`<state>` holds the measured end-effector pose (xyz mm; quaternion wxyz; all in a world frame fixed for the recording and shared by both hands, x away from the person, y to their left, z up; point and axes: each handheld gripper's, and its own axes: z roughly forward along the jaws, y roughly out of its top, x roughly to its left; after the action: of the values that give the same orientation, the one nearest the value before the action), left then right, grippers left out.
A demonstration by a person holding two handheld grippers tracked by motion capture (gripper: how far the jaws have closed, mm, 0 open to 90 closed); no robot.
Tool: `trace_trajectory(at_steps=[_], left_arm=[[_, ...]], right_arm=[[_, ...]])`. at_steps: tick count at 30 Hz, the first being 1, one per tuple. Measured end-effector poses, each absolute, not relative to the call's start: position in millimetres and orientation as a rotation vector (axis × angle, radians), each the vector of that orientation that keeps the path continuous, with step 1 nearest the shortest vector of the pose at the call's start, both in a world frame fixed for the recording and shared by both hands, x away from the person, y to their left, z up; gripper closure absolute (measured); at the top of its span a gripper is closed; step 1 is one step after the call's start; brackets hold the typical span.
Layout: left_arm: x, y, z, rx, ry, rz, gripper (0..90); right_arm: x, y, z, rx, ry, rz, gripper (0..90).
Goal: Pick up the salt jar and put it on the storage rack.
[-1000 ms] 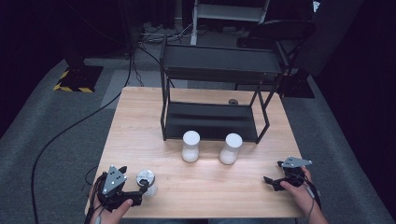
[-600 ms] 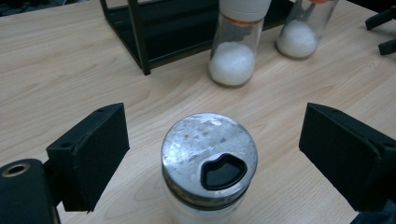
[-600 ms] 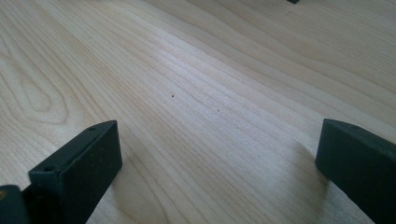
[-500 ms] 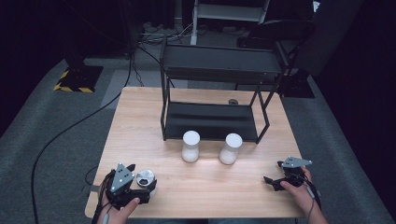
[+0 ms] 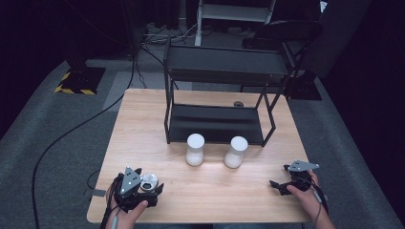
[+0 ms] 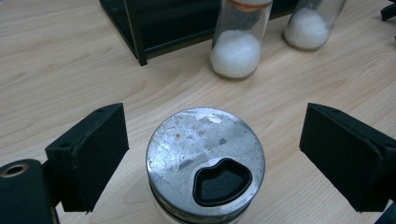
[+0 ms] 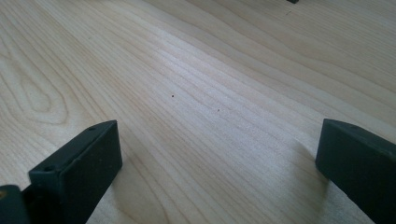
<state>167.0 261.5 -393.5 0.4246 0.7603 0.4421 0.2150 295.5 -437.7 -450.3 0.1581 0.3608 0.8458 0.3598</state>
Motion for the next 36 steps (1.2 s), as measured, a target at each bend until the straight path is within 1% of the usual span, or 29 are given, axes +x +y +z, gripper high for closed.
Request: trace_trajectory(at_steps=[18, 20, 28, 32, 36], left_arm=[[176, 264, -417, 1.93, 1.131, 0.492, 8.9], [176, 264, -422, 1.929, 1.122, 0.493, 10.4], [172, 261, -433, 1.935, 1.123, 0.525, 12.1], [173, 259, -437, 1.94, 1.114, 0.526, 15.0], [173, 256, -439, 1.958, 1.101, 0.537, 22.5]], right_arm=[[295, -437, -450, 1.035, 2.417, 1.029, 0.2], [295, -437, -450, 1.035, 2.417, 1.029, 0.2], [295, -437, -450, 1.035, 2.417, 1.029, 0.2], [295, -437, -450, 1.035, 2.417, 1.029, 0.2], [295, -438, -450, 1.035, 2.418, 1.03, 0.2]])
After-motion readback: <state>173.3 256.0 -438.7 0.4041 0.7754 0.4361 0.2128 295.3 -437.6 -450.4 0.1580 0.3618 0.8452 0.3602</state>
